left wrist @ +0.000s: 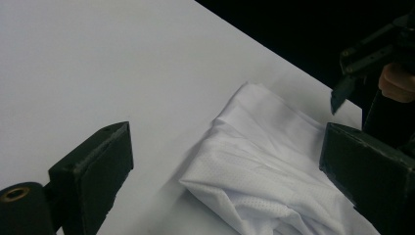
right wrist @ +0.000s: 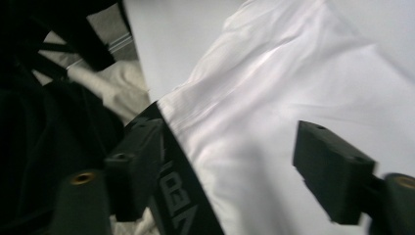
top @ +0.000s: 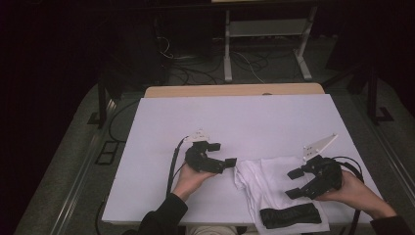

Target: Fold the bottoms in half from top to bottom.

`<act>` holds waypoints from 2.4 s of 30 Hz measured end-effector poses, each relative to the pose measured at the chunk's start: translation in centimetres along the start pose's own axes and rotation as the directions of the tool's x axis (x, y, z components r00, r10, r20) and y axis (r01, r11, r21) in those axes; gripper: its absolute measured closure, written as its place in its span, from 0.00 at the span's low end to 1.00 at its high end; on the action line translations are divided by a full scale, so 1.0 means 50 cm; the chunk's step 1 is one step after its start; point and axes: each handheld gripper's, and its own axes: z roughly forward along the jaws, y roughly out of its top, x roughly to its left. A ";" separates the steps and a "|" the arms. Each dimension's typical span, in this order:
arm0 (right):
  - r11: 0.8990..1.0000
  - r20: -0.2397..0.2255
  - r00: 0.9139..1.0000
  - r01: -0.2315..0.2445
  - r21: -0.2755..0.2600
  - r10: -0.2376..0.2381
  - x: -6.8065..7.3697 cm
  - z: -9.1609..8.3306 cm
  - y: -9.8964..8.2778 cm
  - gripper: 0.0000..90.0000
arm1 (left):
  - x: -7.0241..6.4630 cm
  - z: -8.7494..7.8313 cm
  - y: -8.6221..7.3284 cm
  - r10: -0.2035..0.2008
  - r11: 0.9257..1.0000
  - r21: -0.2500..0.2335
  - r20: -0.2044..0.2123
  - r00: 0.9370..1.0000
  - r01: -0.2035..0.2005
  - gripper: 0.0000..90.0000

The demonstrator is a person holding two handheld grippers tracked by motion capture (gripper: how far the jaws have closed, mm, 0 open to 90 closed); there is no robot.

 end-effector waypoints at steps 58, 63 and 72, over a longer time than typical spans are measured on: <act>0.944 0.158 0.943 -0.260 -0.205 0.294 -0.204 -0.032 -0.091 0.38 | 0.034 0.122 -0.025 -0.087 0.983 0.160 0.003 0.996 0.086 0.10; 0.939 0.173 0.934 -0.276 -0.207 0.312 -0.213 -0.025 -0.097 0.44 | 0.033 0.129 -0.029 -0.095 0.978 0.187 0.025 0.995 0.089 0.17; 0.945 0.188 0.936 -0.260 -0.196 0.297 -0.226 -0.010 -0.094 0.52 | 0.039 0.133 -0.034 -0.126 0.971 0.215 0.068 0.990 0.109 0.40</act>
